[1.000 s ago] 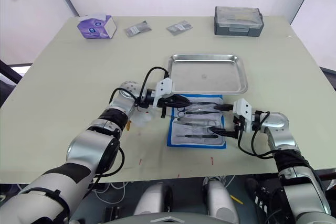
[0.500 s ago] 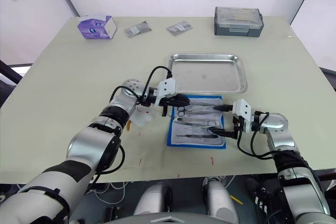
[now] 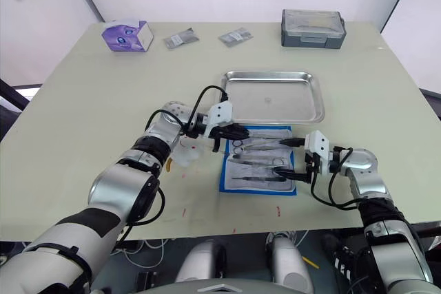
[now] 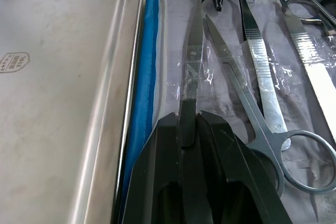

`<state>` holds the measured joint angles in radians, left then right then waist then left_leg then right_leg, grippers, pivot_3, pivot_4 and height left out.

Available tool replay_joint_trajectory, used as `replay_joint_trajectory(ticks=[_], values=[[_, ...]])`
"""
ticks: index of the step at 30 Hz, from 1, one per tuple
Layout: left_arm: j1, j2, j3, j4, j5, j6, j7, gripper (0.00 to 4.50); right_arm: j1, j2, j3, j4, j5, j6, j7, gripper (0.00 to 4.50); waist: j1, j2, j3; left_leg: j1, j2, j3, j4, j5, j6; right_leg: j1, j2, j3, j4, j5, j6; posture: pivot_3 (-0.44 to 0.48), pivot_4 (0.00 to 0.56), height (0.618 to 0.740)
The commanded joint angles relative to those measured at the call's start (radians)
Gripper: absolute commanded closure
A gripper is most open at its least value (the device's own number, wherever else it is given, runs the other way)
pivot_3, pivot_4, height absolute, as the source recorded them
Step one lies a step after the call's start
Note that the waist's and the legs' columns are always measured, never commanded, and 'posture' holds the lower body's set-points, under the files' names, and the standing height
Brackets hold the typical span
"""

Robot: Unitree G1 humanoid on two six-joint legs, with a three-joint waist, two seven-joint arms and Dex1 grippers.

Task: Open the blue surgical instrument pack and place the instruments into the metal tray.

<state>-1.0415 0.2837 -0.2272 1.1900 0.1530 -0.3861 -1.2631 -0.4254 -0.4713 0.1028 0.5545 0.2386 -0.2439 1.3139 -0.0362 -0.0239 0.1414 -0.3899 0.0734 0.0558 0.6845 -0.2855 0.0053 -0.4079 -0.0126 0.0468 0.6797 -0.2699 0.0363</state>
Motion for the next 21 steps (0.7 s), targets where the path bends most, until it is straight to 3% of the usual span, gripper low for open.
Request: replay_joint_trajectory(ticks=[1,21], values=[[0.001,0.004,-0.036,0.025,0.045,0.023,-0.007,3.89,0.041,0.009,0.055,0.034,-0.060,0.017,-0.003,0.00,0.000,0.000,0.000,0.001,0.000,0.000,0.000,0.000,0.000,0.001,0.000,0.000,0.000,0.000,0.000,0.000,0.150,0.731],[-0.007,-0.005,-0.064,0.020,0.062,0.079,-0.065,3.89,0.034,0.012,0.056,0.026,-0.059,0.024,-0.003,0.00,0.000,0.000,0.000,0.007,0.000,0.000,-0.003,0.000,0.000,0.006,0.000,0.000,-0.001,-0.001,-0.001,0.000,0.150,0.731]])
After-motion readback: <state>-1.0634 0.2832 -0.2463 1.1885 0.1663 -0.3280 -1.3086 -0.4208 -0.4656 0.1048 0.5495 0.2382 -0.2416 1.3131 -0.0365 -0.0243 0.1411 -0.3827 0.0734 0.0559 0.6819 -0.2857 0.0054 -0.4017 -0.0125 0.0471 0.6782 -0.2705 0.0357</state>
